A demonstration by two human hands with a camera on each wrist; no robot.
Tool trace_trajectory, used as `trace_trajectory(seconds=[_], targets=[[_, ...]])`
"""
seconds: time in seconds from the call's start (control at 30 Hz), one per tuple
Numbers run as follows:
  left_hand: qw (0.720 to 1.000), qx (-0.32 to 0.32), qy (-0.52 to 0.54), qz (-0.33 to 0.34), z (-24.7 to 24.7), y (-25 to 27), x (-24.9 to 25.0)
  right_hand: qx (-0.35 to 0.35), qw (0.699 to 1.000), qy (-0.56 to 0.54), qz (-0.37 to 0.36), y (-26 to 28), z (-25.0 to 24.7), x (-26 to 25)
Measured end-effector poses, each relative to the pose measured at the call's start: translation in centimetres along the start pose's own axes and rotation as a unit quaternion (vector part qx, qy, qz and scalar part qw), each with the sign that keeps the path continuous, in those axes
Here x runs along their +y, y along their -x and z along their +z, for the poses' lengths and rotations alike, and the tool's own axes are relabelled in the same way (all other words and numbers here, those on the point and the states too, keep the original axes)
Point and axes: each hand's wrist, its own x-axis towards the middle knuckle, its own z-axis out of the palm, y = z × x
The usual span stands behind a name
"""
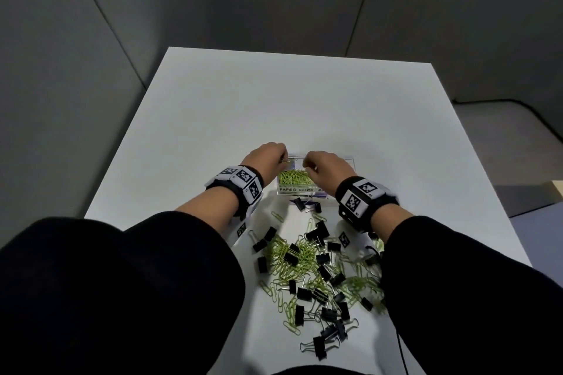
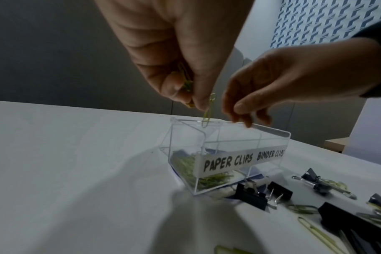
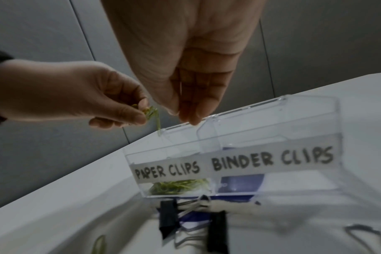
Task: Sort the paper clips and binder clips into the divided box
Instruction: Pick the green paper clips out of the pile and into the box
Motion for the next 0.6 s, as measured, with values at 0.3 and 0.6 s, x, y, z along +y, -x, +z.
trace_trajectory(seconds=[0.3,0.6], targets=[[0.996,-0.064,-0.046,0.046,1.6,-2.0,1.5,-0.067,0.997,0.043,-0.001,4.0,-1.6,4.1],[0.980,-0.054,-0.123,0.144,3.7,3.3,2.8,-0.127,0.974,0.136,0.131,6.6,-0.5,9.6]])
